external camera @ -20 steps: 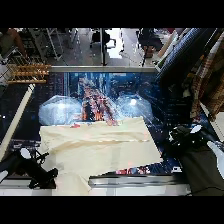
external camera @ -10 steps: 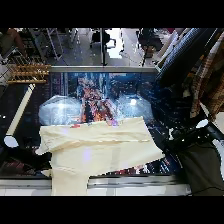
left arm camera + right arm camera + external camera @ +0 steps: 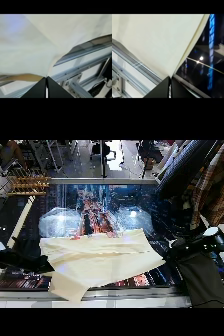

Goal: Fold the clothes and pants, and hang the long-sleeved shirts on hangers.

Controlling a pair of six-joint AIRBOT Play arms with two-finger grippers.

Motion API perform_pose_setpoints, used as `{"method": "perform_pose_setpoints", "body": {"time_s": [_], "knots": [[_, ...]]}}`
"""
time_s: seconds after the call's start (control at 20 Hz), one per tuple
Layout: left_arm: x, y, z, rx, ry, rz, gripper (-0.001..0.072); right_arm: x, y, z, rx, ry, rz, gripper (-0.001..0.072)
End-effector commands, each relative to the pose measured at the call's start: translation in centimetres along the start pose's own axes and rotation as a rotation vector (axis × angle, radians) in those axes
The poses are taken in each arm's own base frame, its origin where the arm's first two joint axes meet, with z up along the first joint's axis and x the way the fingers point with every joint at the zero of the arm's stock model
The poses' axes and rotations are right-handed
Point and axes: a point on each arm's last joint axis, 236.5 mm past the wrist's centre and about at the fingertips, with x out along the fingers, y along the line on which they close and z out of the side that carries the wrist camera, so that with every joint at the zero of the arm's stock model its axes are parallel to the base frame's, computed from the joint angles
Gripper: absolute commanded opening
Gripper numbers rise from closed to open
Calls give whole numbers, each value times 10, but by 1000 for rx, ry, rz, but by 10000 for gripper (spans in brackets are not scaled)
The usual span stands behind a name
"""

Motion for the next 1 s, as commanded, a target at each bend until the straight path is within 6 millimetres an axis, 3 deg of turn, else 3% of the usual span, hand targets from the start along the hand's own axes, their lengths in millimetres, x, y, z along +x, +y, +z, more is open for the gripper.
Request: {"method": "perform_pose_setpoints", "body": {"time_s": [0.0,0.15,0.3,0.4,0.6,0.7,0.75,0.8,0.85,0.95], "knots": [[-42,-9,24,27,-141,-91,1,-13,15,23,-63,-40,-31,12],[-61,14,32,-43,-227,-94,1,-15,25,63,-124,-117,-121,12],[-76,26,57,-80,-350,-131,0,-27,8,113,-46,-297,-241,12],[-82,38,83,-138,-440,-174,1,-27,-5,128,20,-336,-249,12],[-66,60,128,-229,-498,-281,0,1,-19,164,45,-363,-217,12],[-47,68,128,-225,-435,-309,5,13,-25,179,48,-369,-221,13],[-36,72,121,-217,-385,-304,57,17,-27,181,47,-363,-220,13],[-25,74,110,-207,-318,-284,245,19,-27,181,48,-357,-217,13],[-16,74,98,-189,-255,-255,373,19,-26,179,47,-350,-216,13],[2,71,79,-183,-138,-181,372,21,-23,174,46,-327,-204,14]]}}
